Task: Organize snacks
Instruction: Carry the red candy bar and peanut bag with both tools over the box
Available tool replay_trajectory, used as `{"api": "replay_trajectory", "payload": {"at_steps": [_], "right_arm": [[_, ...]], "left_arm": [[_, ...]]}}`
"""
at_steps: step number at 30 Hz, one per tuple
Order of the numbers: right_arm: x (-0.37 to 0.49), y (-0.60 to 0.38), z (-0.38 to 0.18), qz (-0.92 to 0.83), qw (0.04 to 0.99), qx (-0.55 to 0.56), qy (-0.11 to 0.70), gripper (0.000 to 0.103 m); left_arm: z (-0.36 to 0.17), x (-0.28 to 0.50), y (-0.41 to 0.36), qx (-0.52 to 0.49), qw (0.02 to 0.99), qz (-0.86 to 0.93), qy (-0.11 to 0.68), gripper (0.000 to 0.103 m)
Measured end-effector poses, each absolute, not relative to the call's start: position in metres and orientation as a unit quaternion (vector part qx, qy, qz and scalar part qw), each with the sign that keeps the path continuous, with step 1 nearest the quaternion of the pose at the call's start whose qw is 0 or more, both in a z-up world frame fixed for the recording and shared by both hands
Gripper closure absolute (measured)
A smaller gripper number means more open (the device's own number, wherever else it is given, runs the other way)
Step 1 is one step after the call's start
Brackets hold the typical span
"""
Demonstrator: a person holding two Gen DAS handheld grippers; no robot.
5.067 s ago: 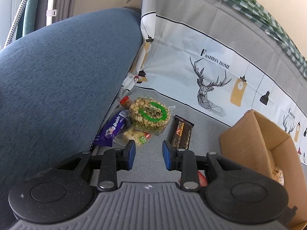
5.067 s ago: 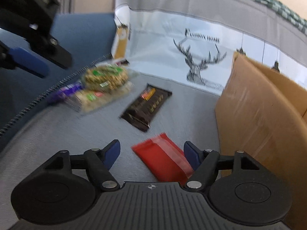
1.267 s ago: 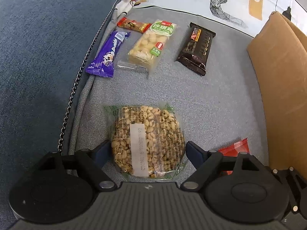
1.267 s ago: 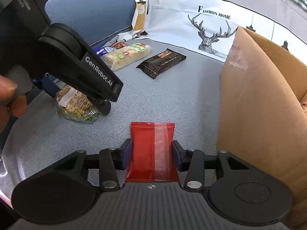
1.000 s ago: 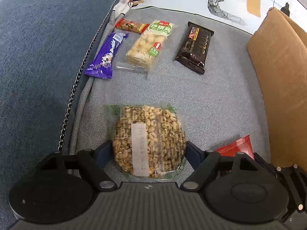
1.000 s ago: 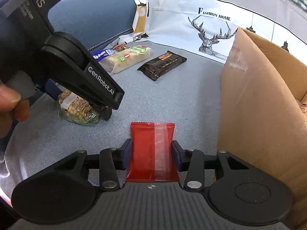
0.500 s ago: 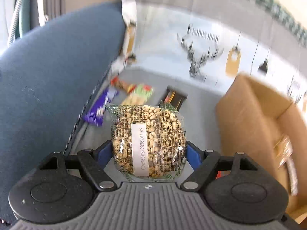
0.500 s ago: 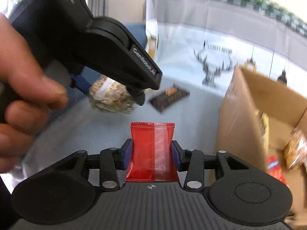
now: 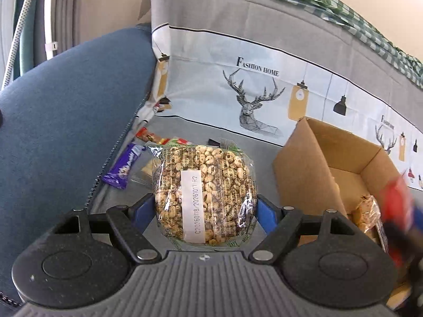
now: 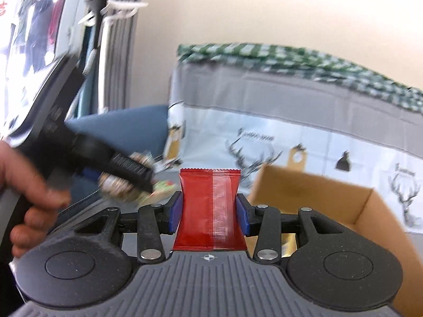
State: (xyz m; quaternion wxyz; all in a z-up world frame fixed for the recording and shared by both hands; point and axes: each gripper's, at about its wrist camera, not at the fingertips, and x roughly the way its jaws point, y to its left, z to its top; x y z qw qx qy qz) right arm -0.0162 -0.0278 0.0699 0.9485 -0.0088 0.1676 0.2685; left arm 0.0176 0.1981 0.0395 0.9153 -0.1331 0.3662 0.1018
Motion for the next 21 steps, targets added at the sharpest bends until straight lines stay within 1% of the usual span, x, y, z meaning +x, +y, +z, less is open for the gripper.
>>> {"api": "replay_trajectory", "payload": {"at_steps": [6, 9, 13, 15, 21], "right_arm": [[0.018, -0.075, 0.096, 0.235, 0.964, -0.036, 0.121, 0.059], [0.038, -0.101, 0.090, 0.200, 0.971, -0.020, 0.129, 0.059], [0.048, -0.126, 0.073, 0.173, 0.970, 0.026, 0.169, 0.059], [0.049, -0.137, 0.076, 0.168, 0.972, 0.038, 0.159, 0.059], [0.053, -0.159, 0.075, 0.148, 0.976, 0.029, 0.155, 0.059]], "left_arm": [[0.043, 0.018, 0.185, -0.133, 0.921, 0.085, 0.356, 0.020], [0.045, 0.018, 0.176, -0.126, 0.925, 0.080, 0.349, 0.020], [0.048, 0.020, 0.162, -0.100, 0.934, 0.074, 0.336, 0.020], [0.051, 0.022, 0.153, -0.089, 0.939, 0.067, 0.324, 0.020], [0.063, 0.021, 0.120, -0.052, 0.963, 0.034, 0.262, 0.020]]}}
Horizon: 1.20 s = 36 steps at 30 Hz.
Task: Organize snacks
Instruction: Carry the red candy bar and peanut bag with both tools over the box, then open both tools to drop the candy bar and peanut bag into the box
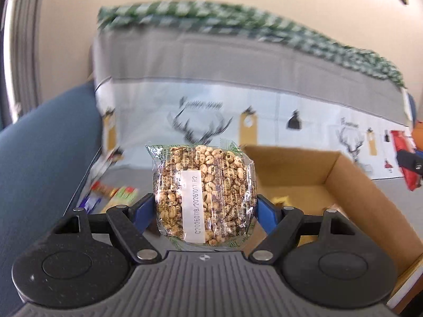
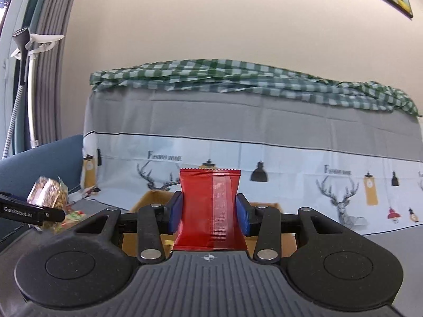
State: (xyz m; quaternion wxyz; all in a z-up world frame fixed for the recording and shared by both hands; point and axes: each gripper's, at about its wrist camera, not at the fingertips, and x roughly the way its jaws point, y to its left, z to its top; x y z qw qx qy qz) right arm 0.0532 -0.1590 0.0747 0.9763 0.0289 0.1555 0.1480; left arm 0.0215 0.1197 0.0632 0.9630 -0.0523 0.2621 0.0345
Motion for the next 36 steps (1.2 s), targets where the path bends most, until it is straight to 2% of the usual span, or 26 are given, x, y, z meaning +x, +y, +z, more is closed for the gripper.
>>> {"api": "replay_trajectory", "payload": {"at_steps": [6, 15, 36], "right_arm": [[0.053, -0.182, 0.070, 0.125, 0.978, 0.022, 0.164, 0.059], [0.052, -0.198, 0.062, 0.106, 0.980, 0.006, 0.170, 0.059], [0.057, -0.186, 0.057, 0.115, 0.978, -0.010, 0.172, 0.059]], "left_arm": [[0.067, 0.030, 0.082, -0.063, 0.971, -0.018, 0.229, 0.020], [0.058, 0.053, 0.043, -0.115, 0.960, -0.063, 0.247, 0.020], [0.051, 0.059, -0.001, -0.119, 0.958, -0.095, 0.241, 0.020]]}}
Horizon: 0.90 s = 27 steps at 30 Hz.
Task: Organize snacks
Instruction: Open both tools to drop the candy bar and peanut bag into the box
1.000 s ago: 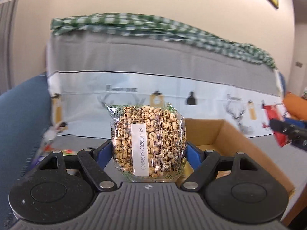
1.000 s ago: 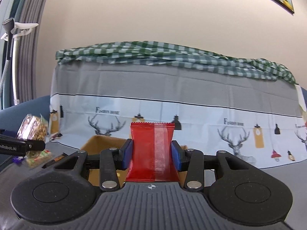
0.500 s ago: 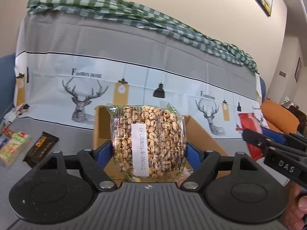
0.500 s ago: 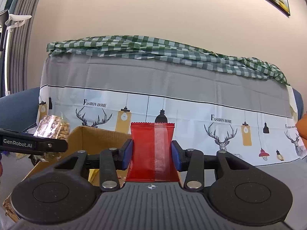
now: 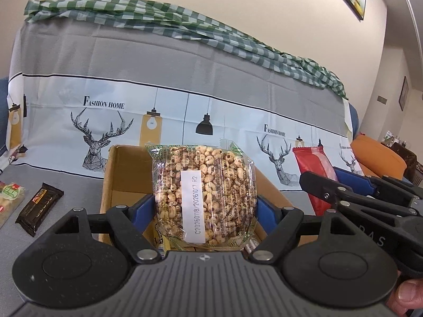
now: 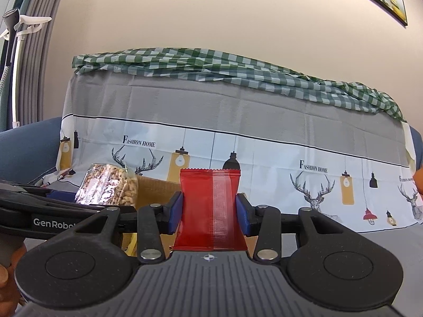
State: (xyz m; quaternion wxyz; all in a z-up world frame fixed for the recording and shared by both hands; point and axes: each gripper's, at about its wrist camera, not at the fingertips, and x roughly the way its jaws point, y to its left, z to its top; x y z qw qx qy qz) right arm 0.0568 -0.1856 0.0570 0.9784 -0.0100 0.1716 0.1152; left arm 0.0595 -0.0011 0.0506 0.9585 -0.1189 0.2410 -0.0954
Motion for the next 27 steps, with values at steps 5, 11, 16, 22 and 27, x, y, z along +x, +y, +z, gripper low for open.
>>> {"api": "replay_trajectory", "payload": {"at_steps": [5, 11, 16, 22, 27], "right_arm": [[0.057, -0.183, 0.055, 0.110, 0.979, -0.011, 0.173, 0.056], [0.063, -0.190, 0.052, 0.085, 0.978, 0.004, 0.189, 0.043], [0.064, -0.189, 0.051, 0.076, 0.978, 0.010, 0.192, 0.042], [0.066, -0.182, 0.054, 0.062, 0.978, 0.038, 0.194, 0.037], [0.065, -0.169, 0.058, 0.051, 0.977, 0.068, 0.195, 0.032]], "left_arm": [[0.049, 0.063, 0.000, -0.131, 0.954, -0.103, 0.250, 0.016], [0.048, 0.064, 0.000, -0.127, 0.954, -0.102, 0.250, 0.006], [0.050, 0.062, 0.004, -0.126, 0.958, -0.093, 0.239, 0.006], [0.054, 0.056, 0.016, -0.117, 0.965, -0.082, 0.219, 0.006], [0.059, 0.049, 0.038, -0.107, 0.968, -0.070, 0.214, 0.006]]}}
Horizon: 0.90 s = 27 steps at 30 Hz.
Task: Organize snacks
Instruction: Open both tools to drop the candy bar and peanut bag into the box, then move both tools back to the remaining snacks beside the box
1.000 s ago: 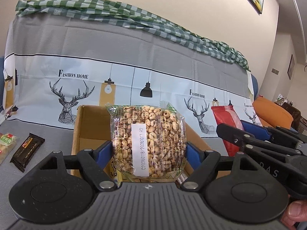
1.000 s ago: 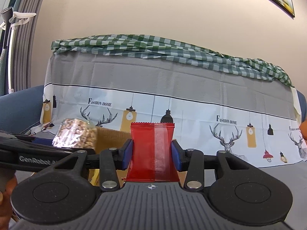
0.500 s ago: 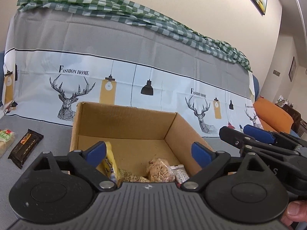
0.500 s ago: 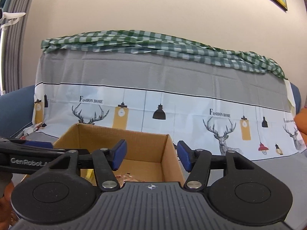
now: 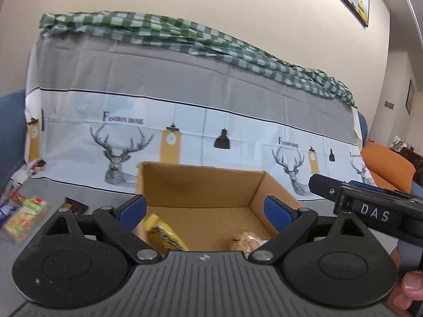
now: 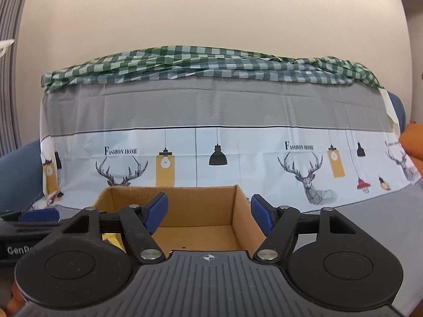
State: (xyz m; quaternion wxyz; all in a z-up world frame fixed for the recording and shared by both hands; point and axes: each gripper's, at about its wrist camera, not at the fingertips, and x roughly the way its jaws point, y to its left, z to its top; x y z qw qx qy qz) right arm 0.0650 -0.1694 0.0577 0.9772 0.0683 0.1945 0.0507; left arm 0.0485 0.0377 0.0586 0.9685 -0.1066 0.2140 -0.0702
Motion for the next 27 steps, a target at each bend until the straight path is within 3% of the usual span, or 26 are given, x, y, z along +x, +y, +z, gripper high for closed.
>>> {"api": "replay_trajectory", "payload": {"at_steps": [3, 5, 7, 9, 10, 17, 23, 27], "right_arm": [[0.064, -0.158, 0.060, 0.050, 0.976, 0.084, 0.195, 0.032], [0.063, -0.147, 0.062, 0.053, 0.975, 0.091, 0.193, 0.032], [0.062, -0.134, 0.063, 0.059, 0.975, 0.094, 0.191, 0.032], [0.060, -0.120, 0.064, 0.069, 0.975, 0.096, 0.190, 0.032], [0.059, -0.114, 0.065, 0.076, 0.974, 0.097, 0.191, 0.033], [0.050, -0.063, 0.067, 0.140, 0.966, 0.098, 0.192, 0.053], [0.044, -0.027, 0.068, 0.160, 0.965, 0.085, 0.190, 0.056], [0.044, -0.006, 0.066, 0.176, 0.962, 0.078, 0.193, 0.056]], "left_arm": [[0.061, 0.043, 0.056, -0.098, 0.970, -0.056, 0.213, 0.011], [0.062, 0.041, 0.070, -0.092, 0.969, -0.047, 0.223, 0.027], [0.060, 0.040, 0.087, -0.095, 0.966, -0.036, 0.237, 0.054], [0.057, 0.041, 0.108, -0.103, 0.961, -0.026, 0.256, 0.073], [0.057, 0.043, 0.116, -0.102, 0.959, -0.020, 0.262, 0.076], [0.074, 0.085, 0.182, -0.094, 0.952, 0.030, 0.291, 0.076], [0.051, 0.114, 0.229, -0.106, 0.941, 0.069, 0.313, 0.075], [0.019, 0.125, 0.248, -0.124, 0.907, 0.093, 0.392, 0.075]]}}
